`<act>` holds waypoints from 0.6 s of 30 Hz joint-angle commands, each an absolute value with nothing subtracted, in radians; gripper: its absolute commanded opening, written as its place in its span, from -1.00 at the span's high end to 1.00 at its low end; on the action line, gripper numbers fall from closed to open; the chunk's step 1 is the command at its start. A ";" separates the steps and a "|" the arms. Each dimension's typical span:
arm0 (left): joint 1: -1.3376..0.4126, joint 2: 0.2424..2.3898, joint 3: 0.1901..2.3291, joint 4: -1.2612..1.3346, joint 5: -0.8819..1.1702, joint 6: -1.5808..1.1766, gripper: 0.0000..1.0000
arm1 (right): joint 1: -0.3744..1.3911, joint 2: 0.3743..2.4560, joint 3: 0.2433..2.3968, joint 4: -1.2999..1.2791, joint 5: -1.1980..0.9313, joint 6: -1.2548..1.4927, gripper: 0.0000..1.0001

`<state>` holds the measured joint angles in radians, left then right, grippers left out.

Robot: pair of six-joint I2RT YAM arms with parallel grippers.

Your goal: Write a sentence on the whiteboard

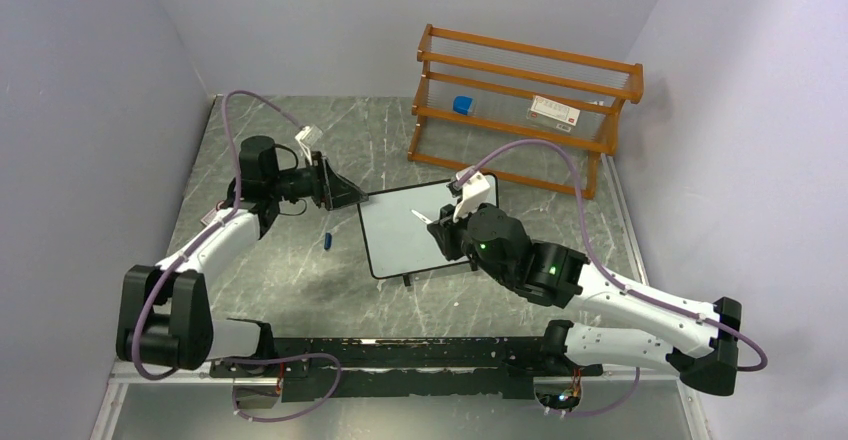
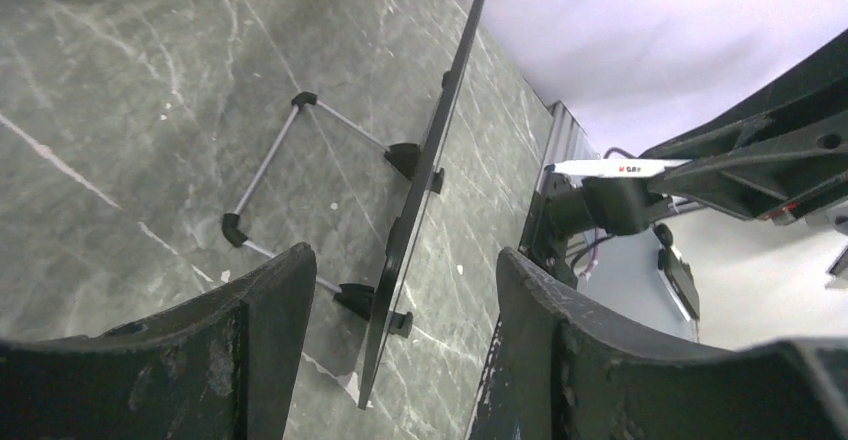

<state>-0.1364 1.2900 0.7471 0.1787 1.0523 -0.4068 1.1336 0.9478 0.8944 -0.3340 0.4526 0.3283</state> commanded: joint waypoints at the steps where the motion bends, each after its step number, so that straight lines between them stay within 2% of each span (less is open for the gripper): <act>1: -0.160 1.352 0.699 0.456 1.170 -0.561 -0.29 | 1.136 0.948 0.881 -0.288 0.426 0.320 1.00; 5: -0.173 1.362 0.706 0.433 1.158 -0.542 0.01 | 1.137 0.956 0.880 -0.285 0.428 0.313 1.00; 9: -0.213 1.369 0.747 0.266 1.135 -0.417 0.14 | 1.136 0.966 0.883 -0.277 0.427 0.307 1.00; 14: -0.218 1.370 0.714 0.349 1.149 -0.476 0.41 | 1.136 0.968 0.872 -0.260 0.418 0.308 1.00; 18: -0.225 1.349 0.694 0.320 1.122 -0.453 0.76 | 1.136 0.962 0.872 -0.264 0.416 0.304 1.00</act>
<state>-0.2153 1.3693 0.7116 0.3103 1.1194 -0.4770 1.1336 0.9684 0.8860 -0.2878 0.4213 0.3233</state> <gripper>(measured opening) 0.185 0.158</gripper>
